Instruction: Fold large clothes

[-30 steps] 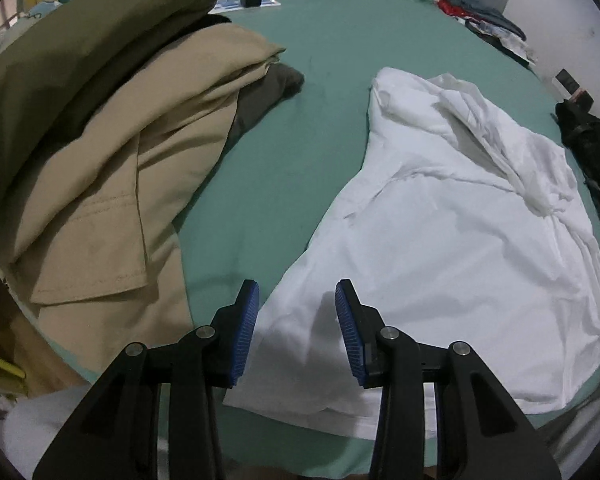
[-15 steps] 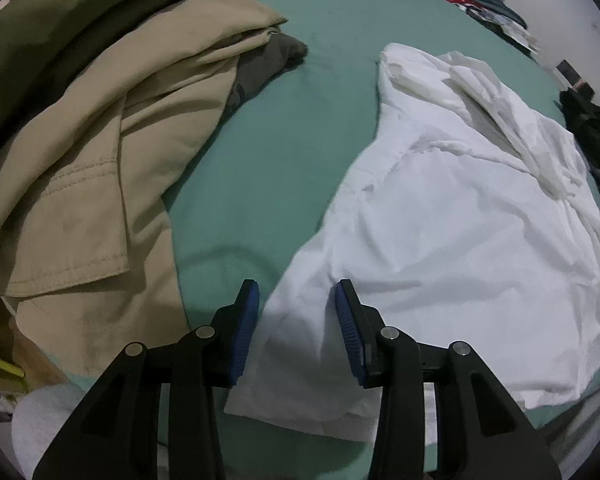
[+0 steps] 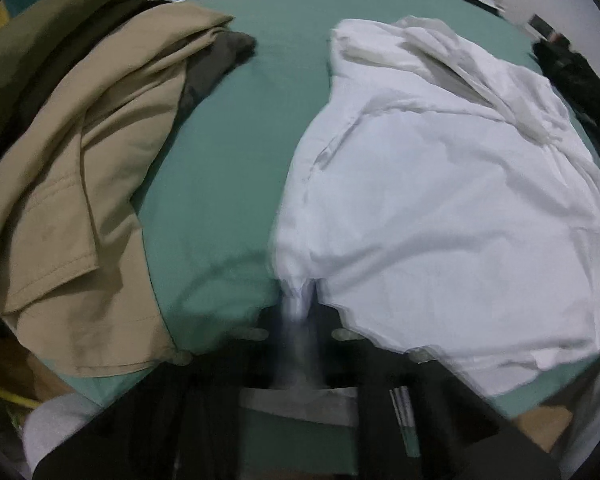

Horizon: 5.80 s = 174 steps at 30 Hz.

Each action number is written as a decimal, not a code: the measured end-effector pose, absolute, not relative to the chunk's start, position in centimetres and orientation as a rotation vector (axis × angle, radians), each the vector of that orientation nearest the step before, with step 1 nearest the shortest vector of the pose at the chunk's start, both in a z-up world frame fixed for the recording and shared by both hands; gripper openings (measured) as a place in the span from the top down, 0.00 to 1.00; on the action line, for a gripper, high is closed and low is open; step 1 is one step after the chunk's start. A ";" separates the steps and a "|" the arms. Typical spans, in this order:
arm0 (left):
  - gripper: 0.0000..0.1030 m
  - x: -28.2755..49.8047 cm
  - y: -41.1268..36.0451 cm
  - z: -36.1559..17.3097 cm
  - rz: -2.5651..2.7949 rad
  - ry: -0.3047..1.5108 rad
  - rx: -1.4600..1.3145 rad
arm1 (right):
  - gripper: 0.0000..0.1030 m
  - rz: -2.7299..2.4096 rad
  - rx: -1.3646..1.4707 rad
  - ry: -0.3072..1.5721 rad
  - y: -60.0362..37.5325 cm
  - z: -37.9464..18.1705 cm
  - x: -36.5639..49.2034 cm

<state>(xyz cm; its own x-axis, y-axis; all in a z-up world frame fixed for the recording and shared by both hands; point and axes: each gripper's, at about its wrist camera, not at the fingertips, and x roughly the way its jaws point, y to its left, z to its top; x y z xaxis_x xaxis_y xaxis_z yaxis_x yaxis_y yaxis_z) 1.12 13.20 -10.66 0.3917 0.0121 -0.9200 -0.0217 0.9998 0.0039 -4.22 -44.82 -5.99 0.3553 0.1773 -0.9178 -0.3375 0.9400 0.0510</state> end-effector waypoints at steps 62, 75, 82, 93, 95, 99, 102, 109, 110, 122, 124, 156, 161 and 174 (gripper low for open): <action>0.89 3.1 14.9 -10.4 0.009 1.178 -0.081 | 0.22 0.467 0.044 1.096 -47.2 -9.4 1.1; 0.98 0.8 15.4 -8.4 -0.019 1.102 -0.098 | 0.97 0.464 -0.078 1.140 -44.2 -4.1 -3.8; 0.98 -0.1 15.4 -1.5 -0.049 0.960 -0.110 | 0.97 0.436 0.030 1.030 -44.3 2.1 -4.4; 0.98 5.0 15.1 3.1 -0.045 0.836 -0.171 | 0.97 0.393 0.182 0.908 -45.4 4.9 2.0; 0.98 6.3 15.4 3.1 -0.031 0.824 -0.192 | 0.97 0.376 0.203 0.905 -46.0 4.8 3.2; 0.98 9.0 15.8 2.1 -0.017 0.832 -0.224 | 0.97 0.328 0.262 0.914 -47.3 3.8 6.4; 0.98 11.3 16.0 0.9 -0.012 0.848 -0.246 | 0.97 0.302 0.292 0.926 -48.1 2.7 8.8; 0.97 17.2 15.4 -1.9 -0.006 0.870 -0.249 | 0.97 0.251 0.310 0.961 -48.4 -0.1 14.1; 0.97 17.8 15.3 -2.2 -0.006 0.872 -0.248 | 0.97 0.242 0.310 0.966 -48.3 -0.5 14.8; 0.97 27.5 15.6 -7.5 -0.049 0.990 -0.292 | 0.96 0.156 0.339 1.044 -48.3 -5.5 21.5; 0.90 28.4 15.9 -8.3 -0.035 1.003 -0.314 | 0.95 0.147 0.325 1.067 -47.9 -6.5 22.7; 0.53 20.2 6.5 -7.4 -0.349 0.976 0.032 | 0.22 0.359 -0.643 0.834 -16.4 -3.0 11.4; 0.53 20.7 4.0 -8.6 -0.379 1.023 0.133 | 0.22 0.325 -0.741 0.809 -16.6 -4.2 12.5; 0.53 26.4 8.4 -6.1 -0.225 0.904 0.019 | 0.22 0.305 -0.493 0.853 -18.8 -1.4 24.6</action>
<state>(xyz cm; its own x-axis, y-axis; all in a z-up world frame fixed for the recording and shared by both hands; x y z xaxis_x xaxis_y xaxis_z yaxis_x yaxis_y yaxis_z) 26.45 8.43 -6.13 0.5968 -0.1856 -0.7806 0.2016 0.9764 -0.0780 24.59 -18.82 -1.45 0.6250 0.0616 -0.7782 -0.4461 0.8462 -0.2913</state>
